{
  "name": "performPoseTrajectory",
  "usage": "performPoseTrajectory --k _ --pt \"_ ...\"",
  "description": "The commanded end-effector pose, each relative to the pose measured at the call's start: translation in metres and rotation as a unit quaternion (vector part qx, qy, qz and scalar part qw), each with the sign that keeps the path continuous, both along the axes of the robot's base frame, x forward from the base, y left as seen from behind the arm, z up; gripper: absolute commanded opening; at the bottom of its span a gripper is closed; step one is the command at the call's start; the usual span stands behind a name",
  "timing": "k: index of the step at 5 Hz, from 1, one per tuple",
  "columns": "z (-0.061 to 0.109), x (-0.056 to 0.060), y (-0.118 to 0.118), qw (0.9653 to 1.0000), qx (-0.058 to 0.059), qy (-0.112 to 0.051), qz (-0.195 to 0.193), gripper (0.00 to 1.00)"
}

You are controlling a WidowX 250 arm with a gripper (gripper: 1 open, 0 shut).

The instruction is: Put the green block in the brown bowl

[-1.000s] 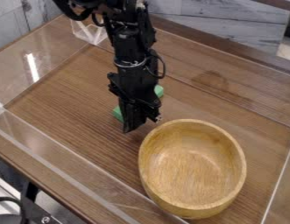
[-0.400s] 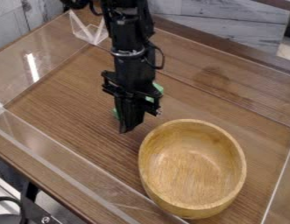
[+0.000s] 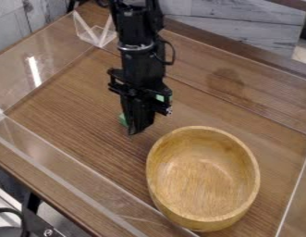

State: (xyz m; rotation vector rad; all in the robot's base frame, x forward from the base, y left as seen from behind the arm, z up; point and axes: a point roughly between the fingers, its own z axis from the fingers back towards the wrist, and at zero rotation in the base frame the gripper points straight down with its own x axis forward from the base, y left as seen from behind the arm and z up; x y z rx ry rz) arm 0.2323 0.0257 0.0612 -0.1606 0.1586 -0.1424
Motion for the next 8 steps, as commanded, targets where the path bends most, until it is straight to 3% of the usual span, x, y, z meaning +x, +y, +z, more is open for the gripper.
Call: performPoseTrajectory --k 1,3,8 --pt "0.022 0.014 0.004 0.9988 0.007 -0.049 0.0 1.0" --pt "0.02 0.019 0.002 0.9978 0.006 -0.064 -0.019 1.0" --pt "-0.01 0.031 0.012 0.996 0.003 -0.071 -0.055 1.0"
